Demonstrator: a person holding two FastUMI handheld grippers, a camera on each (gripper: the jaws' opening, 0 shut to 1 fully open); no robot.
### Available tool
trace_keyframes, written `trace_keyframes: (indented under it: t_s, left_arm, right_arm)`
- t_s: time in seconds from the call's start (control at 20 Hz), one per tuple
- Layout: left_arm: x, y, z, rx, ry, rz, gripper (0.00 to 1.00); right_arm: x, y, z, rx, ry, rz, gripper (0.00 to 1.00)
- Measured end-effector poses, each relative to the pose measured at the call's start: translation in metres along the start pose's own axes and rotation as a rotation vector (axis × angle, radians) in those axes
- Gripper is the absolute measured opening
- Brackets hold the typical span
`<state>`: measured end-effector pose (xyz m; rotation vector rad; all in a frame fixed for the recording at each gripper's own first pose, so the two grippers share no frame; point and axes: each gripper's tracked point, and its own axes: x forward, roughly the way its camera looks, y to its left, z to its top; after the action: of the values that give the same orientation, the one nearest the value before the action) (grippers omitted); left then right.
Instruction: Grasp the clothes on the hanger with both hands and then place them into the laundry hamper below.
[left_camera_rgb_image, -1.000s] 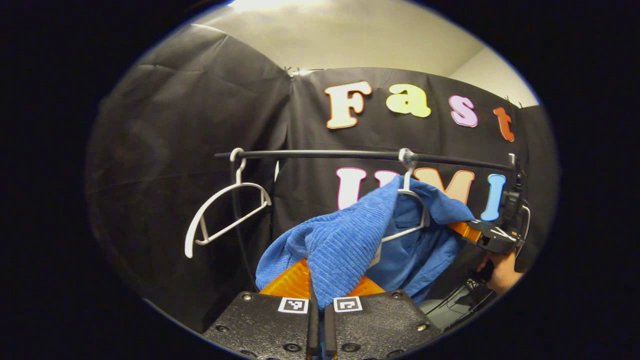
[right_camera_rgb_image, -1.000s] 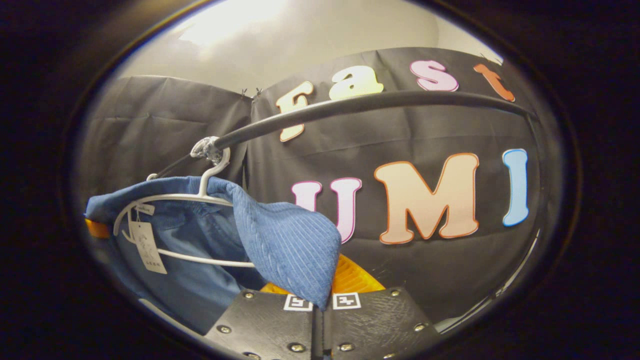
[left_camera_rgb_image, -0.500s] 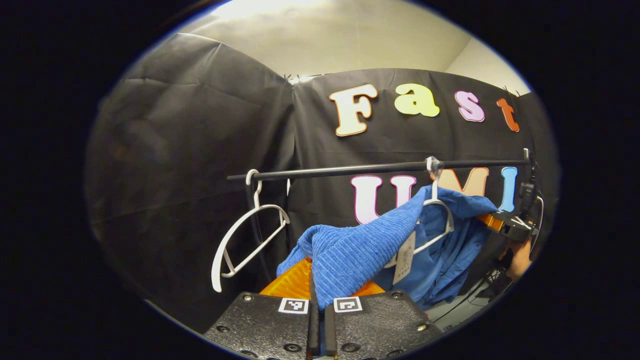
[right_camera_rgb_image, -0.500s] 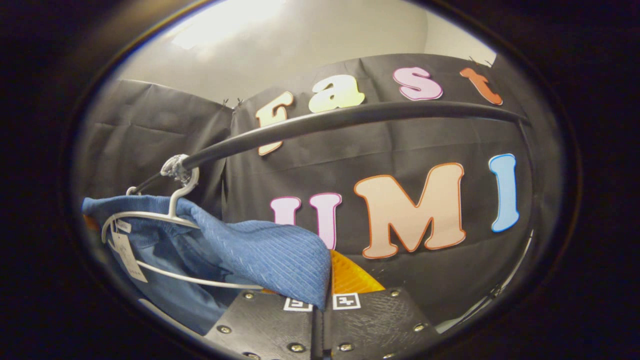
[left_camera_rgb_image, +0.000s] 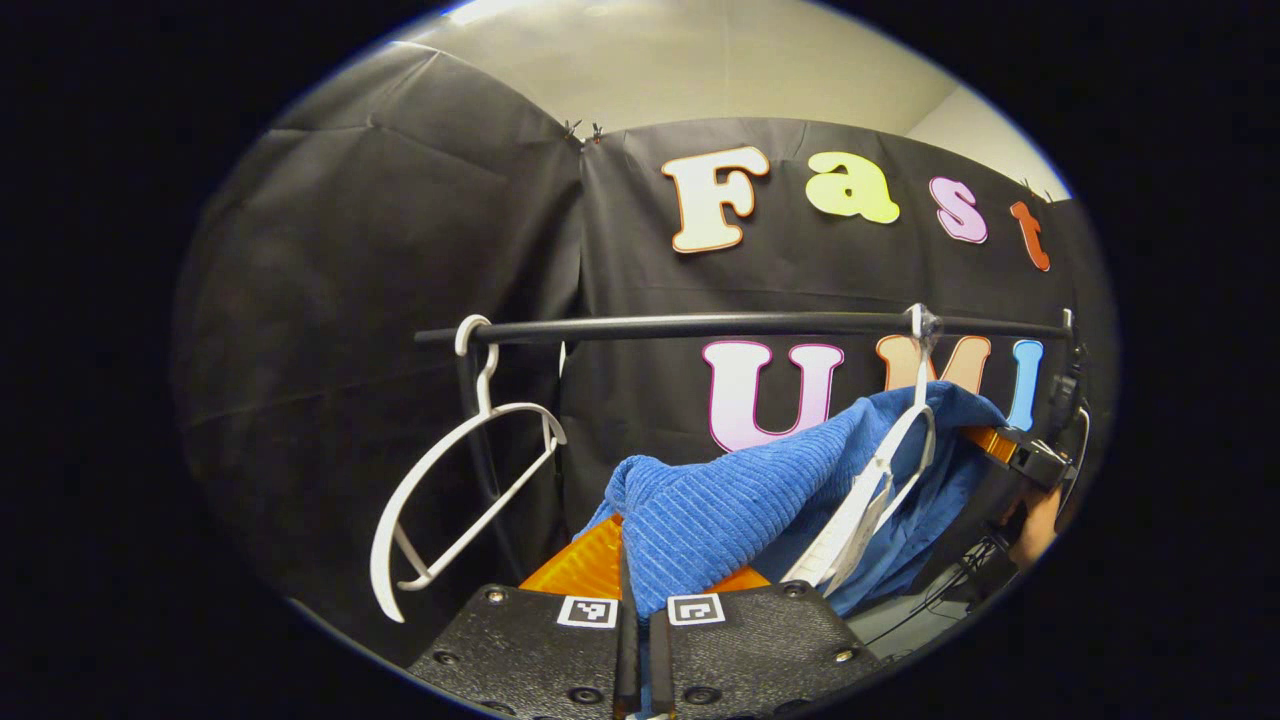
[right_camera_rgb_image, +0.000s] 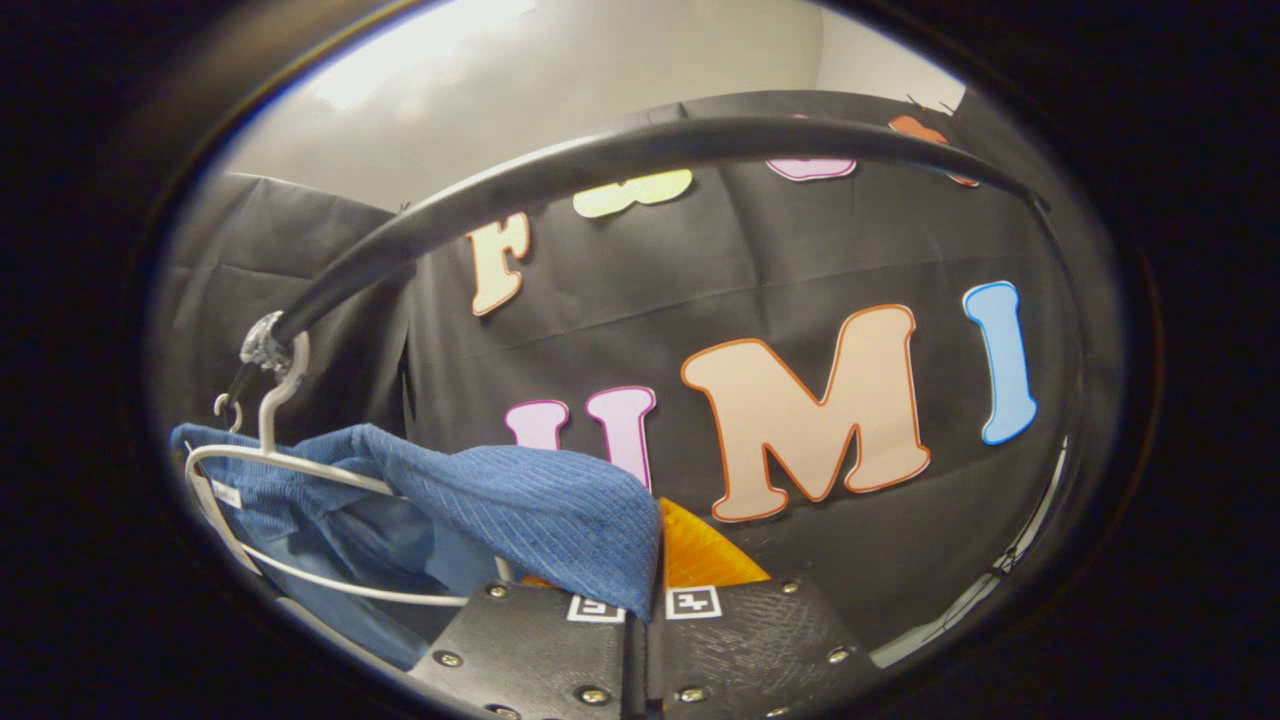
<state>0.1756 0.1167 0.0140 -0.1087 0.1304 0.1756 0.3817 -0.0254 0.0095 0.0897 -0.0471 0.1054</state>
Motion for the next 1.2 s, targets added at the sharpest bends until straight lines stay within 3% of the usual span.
trace_keyframes:
  t_s: [0.3, 0.75, 1.2]
  left_arm:
    - [0.042, -0.004, -0.018, -0.035, 0.036, -0.051, 0.05]
    - [0.071, -0.001, -0.068, -0.061, 0.125, -0.071, 0.05]
    - [0.052, -0.002, -0.151, -0.139, 0.257, -0.056, 0.05]
  right_arm:
    - [0.024, -0.008, -0.015, 0.017, 0.029, -0.024, 0.04]
    - [0.039, -0.02, -0.063, 0.037, 0.144, -0.029, 0.04]
    - [0.001, -0.01, -0.119, 0.0, 0.265, 0.021, 0.04]
